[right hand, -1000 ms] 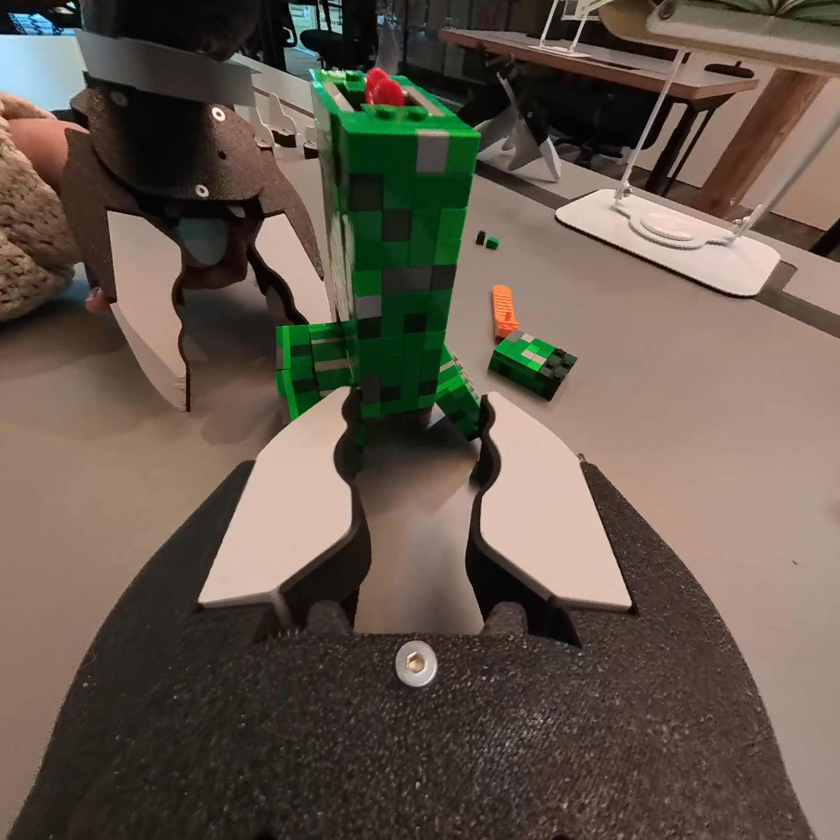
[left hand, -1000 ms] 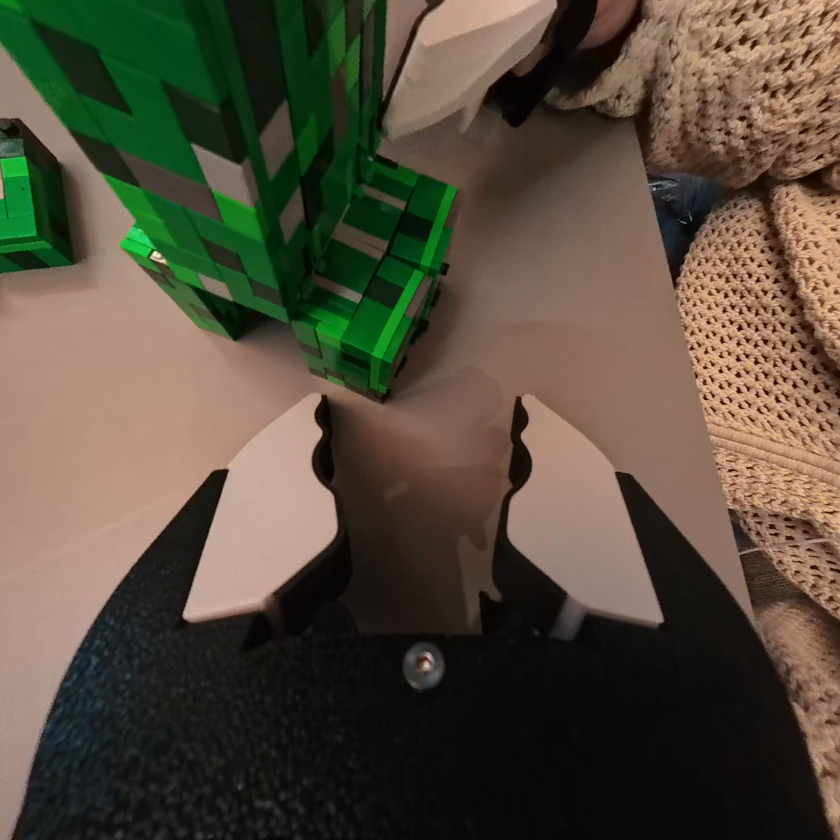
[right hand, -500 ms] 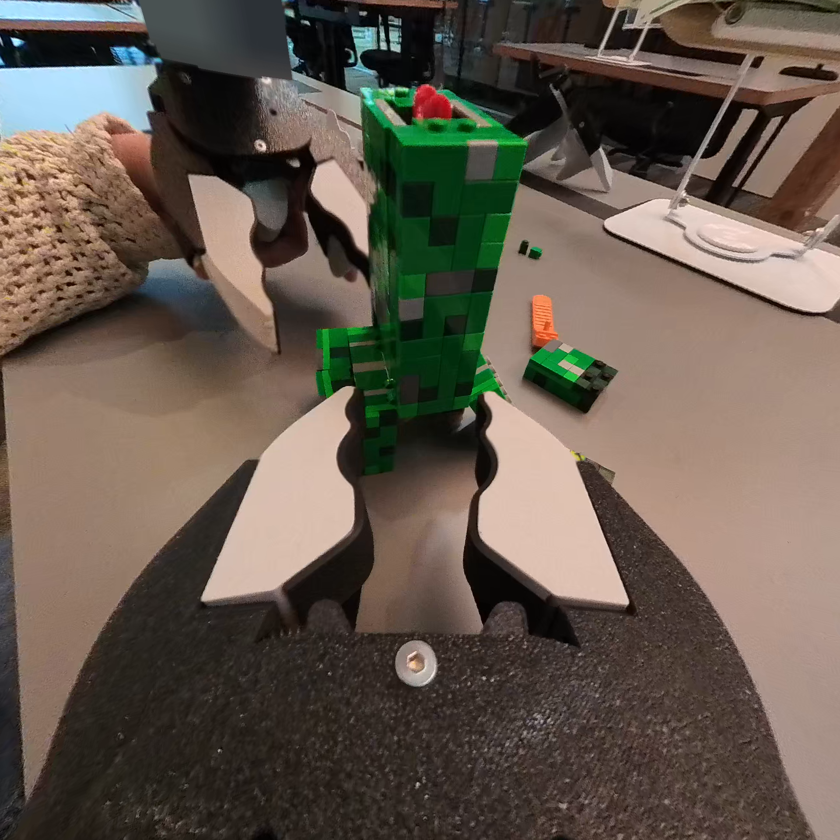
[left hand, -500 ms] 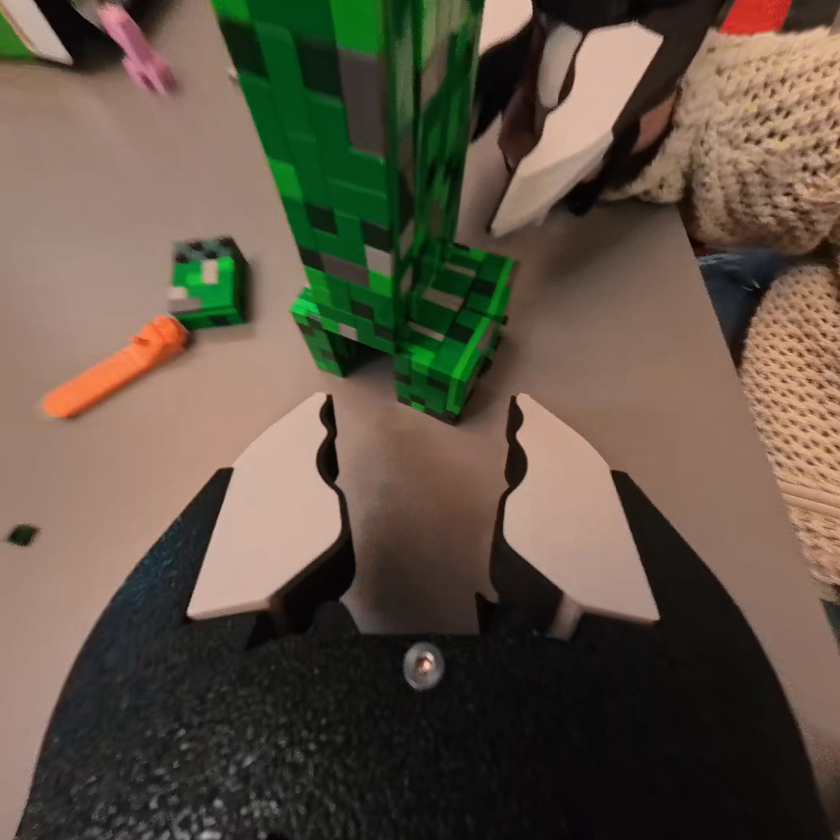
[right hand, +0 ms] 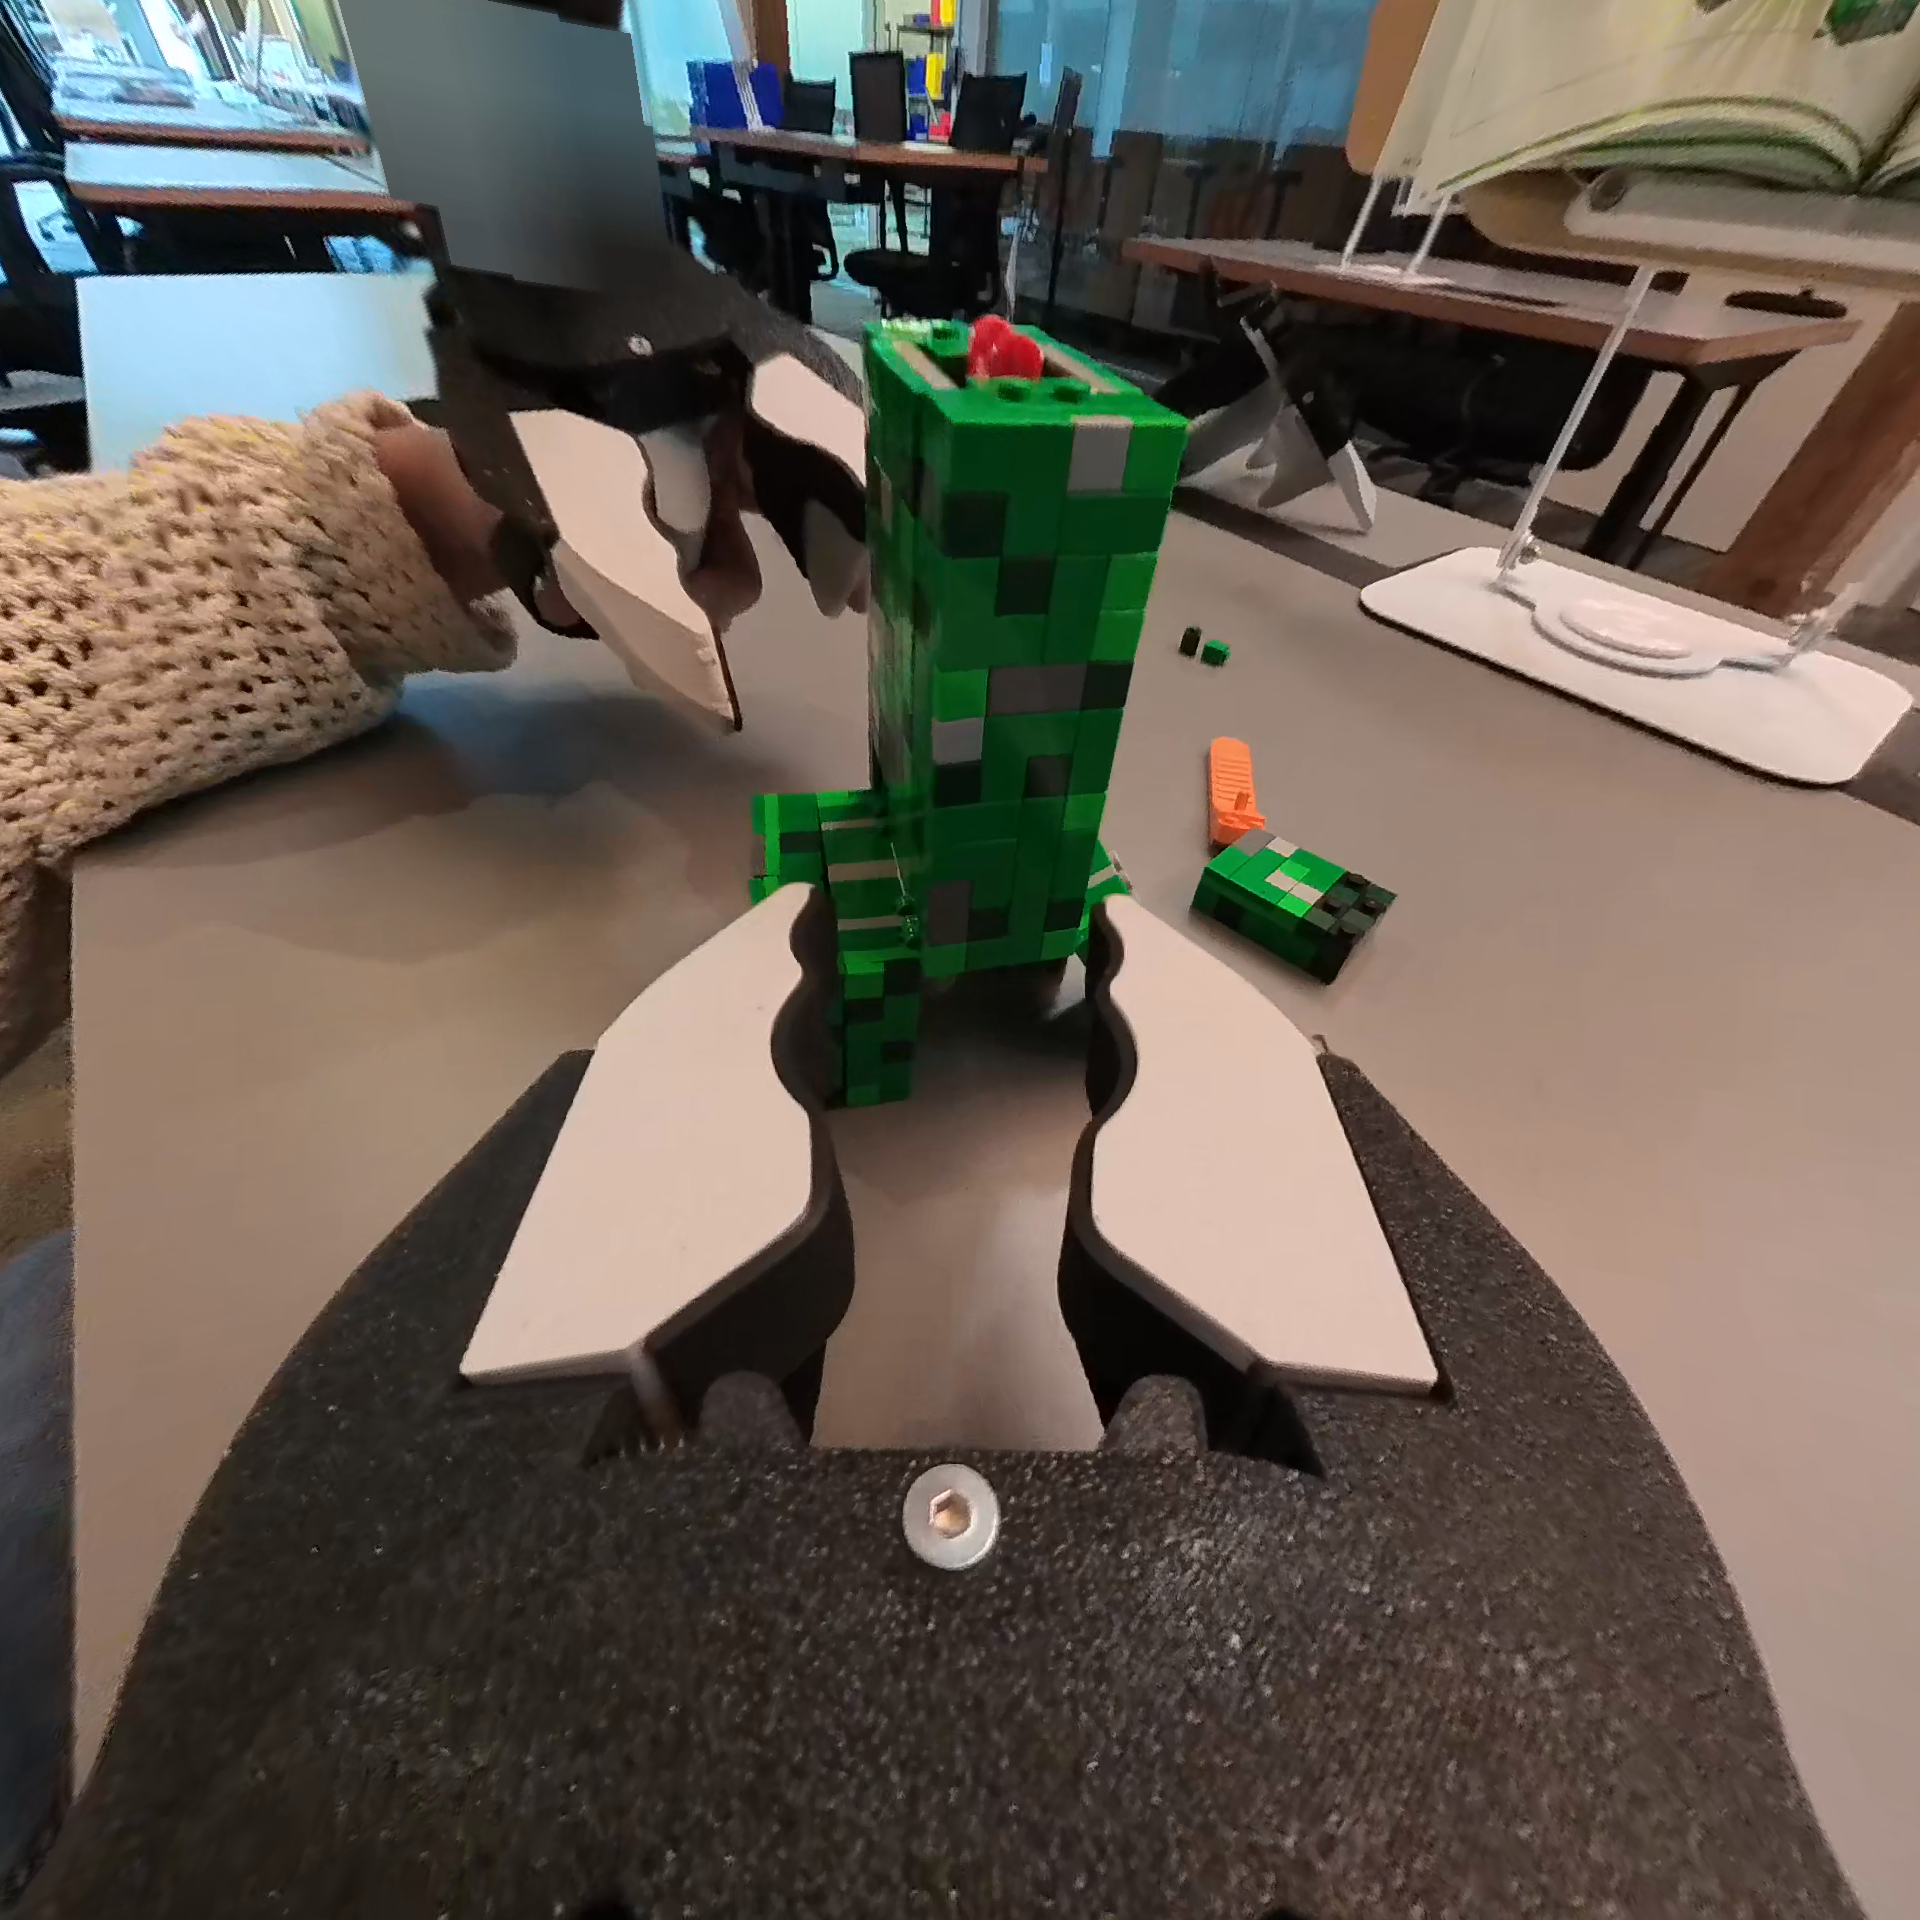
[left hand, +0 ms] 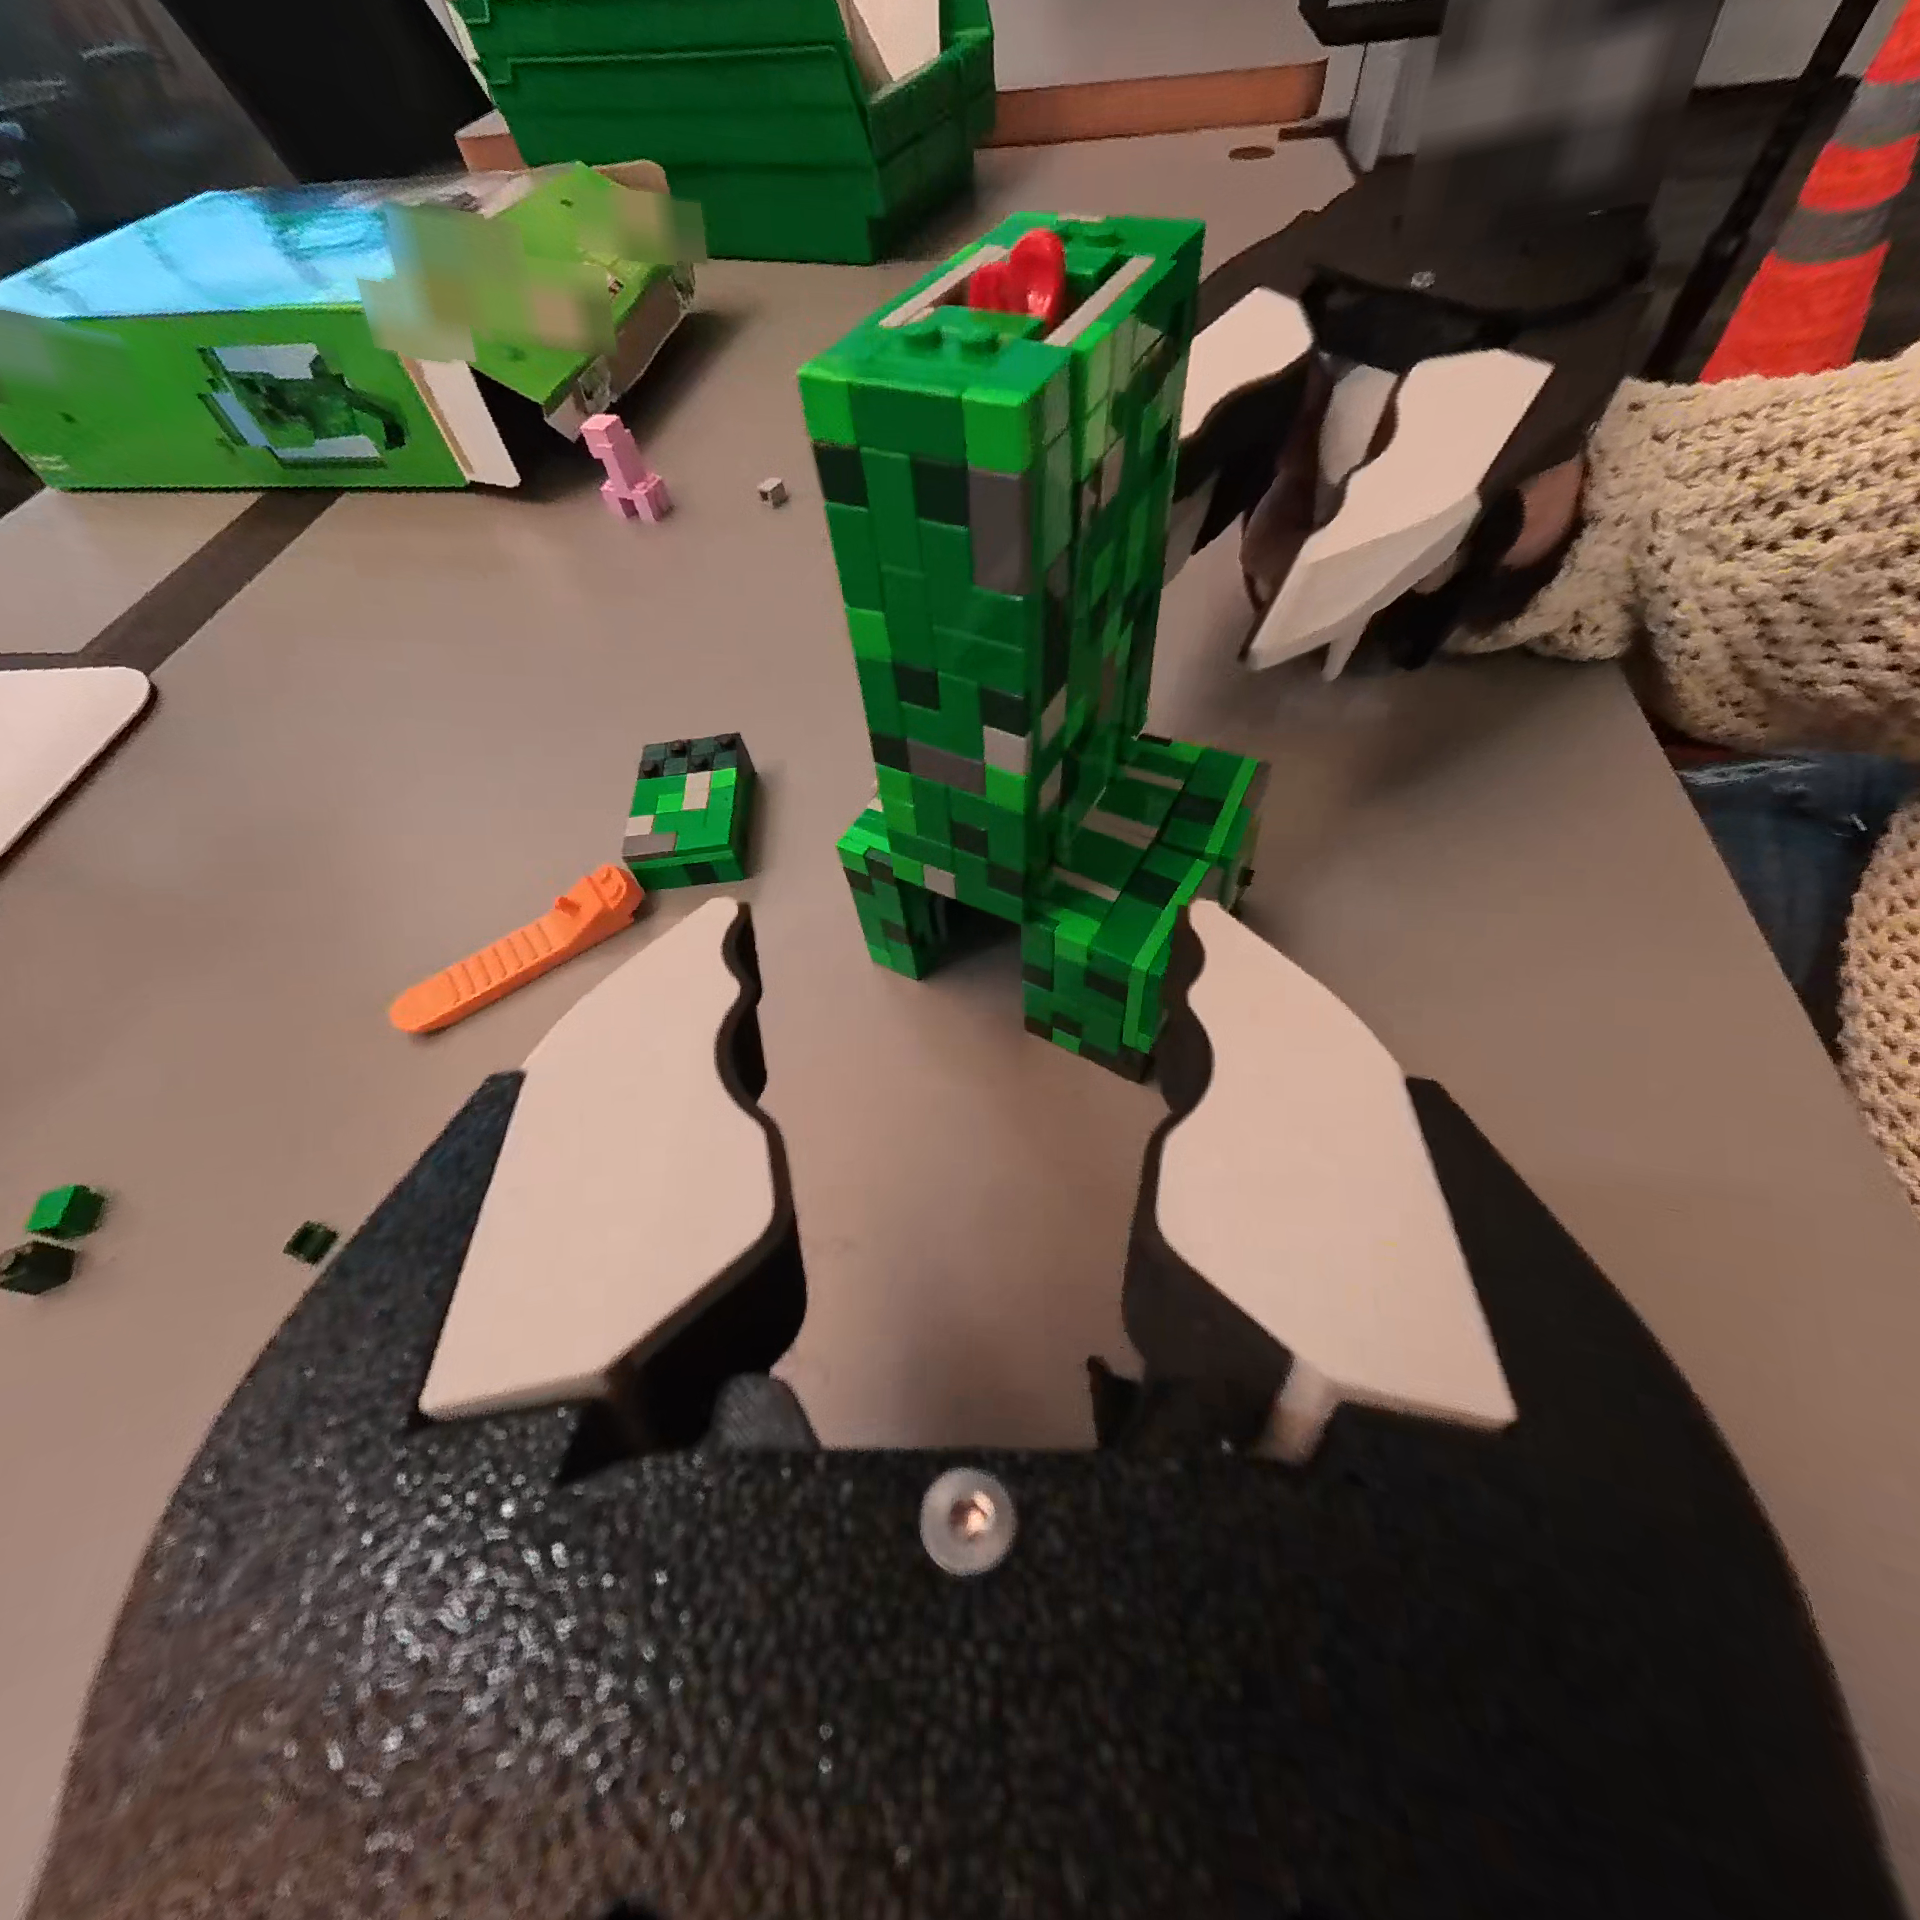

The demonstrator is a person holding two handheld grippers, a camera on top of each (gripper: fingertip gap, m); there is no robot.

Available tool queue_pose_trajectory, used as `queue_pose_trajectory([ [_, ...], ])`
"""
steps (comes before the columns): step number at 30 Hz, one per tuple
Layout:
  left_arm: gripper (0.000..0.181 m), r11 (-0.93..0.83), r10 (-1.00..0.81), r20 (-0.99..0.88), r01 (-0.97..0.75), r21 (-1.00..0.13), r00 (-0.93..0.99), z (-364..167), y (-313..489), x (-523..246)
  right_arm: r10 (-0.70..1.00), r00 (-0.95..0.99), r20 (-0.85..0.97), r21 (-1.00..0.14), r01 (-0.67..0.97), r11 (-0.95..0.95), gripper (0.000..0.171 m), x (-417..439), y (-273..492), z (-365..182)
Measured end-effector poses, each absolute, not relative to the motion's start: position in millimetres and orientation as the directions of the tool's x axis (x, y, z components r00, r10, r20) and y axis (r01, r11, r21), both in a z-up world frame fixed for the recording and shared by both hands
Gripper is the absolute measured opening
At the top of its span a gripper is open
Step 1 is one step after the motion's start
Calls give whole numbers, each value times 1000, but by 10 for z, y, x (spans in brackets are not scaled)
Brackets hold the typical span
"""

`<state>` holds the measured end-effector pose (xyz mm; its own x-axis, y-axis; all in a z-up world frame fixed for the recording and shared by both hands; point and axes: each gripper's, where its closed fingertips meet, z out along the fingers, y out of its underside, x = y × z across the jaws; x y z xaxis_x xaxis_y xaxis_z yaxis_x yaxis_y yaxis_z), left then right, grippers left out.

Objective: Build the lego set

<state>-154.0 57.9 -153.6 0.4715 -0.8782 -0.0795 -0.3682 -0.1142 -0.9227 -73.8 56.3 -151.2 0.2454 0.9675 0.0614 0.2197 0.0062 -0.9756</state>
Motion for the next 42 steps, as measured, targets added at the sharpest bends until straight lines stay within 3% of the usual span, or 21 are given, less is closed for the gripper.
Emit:
queue_pose_trajectory([
  [10,99,-117,-816,-96,-325,-938,570,-1521,710,-1556,978,208,-5,-999,43,-15,48,-497,530,-1303],
  [16,127,-235,-556,-69,-236,-943,829,-1473,663,-1397,981,184,-67,-997,-41,-60,48,-232,660,-1219],
  [20,127,-265,-264,-138,-209,-941,955,-1525,532,-1355,972,155,-176,-979,-128,-157,49,-156,711,-1150],
  [24,121,-250,-164,-153,-191,-949,975,-1475,542,-1168,975,135,-178,-979,-126,-161,49,-165,664,-1149],
  [31,111,-320,-105,-233,-254,-913,967,-1552,696,-1126,984,78,-160,-984,-91,-152,47,-217,564,-1175],
  [42,107,-346,-71,-130,-147,-927,989,-1516,821,-1155,987,16,-161,-984,-81,-159,47,-254,439,-1178],
])
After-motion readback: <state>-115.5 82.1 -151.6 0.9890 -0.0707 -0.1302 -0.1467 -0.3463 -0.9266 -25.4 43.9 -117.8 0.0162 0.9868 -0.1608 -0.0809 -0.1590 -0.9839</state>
